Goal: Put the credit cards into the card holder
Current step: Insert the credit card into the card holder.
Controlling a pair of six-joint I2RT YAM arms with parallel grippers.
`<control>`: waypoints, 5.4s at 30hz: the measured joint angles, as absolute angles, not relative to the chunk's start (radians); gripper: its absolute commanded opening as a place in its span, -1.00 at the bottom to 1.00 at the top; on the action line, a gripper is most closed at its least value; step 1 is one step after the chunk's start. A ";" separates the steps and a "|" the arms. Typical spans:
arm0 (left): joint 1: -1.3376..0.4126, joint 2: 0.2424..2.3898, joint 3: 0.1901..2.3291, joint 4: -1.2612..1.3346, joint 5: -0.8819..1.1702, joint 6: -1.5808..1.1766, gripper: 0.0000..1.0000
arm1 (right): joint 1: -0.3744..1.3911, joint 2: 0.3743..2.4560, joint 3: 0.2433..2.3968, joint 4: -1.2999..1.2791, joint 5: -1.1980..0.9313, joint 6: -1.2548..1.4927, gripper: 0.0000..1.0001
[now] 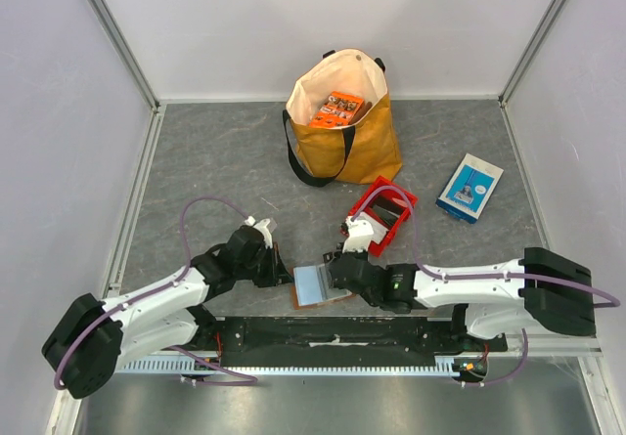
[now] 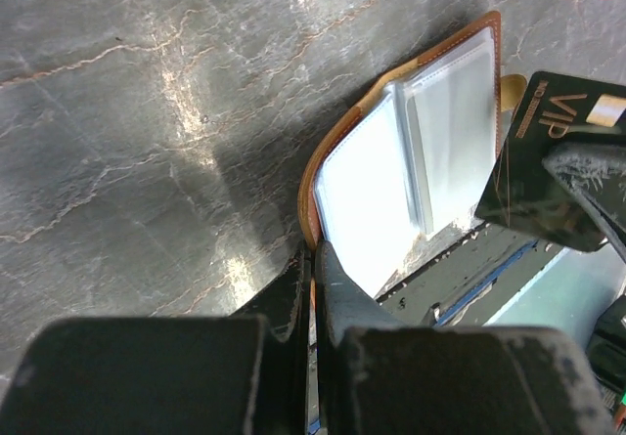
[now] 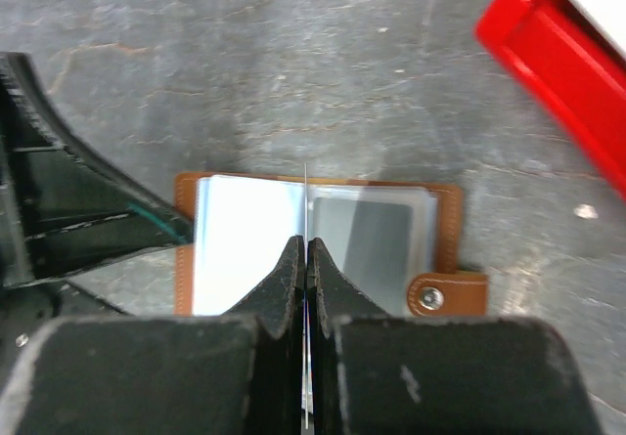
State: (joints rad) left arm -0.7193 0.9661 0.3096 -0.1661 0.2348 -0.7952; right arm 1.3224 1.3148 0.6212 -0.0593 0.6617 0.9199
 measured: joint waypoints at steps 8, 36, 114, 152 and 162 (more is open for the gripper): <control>-0.719 1.002 0.300 -0.143 0.218 -0.795 -0.96 | 1.224 1.335 0.579 0.149 0.385 0.891 -1.00; -0.719 1.040 0.294 -0.110 0.213 -0.795 -0.96 | 1.134 1.509 0.384 0.547 0.171 1.081 -1.00; -0.716 0.992 0.287 -0.160 0.162 -0.826 -0.96 | 1.143 1.582 0.366 0.666 0.088 1.163 -0.08; -0.717 0.976 0.287 -0.183 0.158 -0.826 -0.97 | 1.195 1.560 0.596 0.241 0.114 0.995 -0.28; -0.718 0.941 0.287 -0.186 0.159 -0.825 -0.96 | 1.124 1.339 0.630 0.074 0.177 0.813 0.47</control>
State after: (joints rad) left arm -0.7177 0.9405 0.2871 -0.1860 0.1589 -0.8253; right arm 1.1244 1.3392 0.6296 0.0738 0.1772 0.8135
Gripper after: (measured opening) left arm 0.021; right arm 0.644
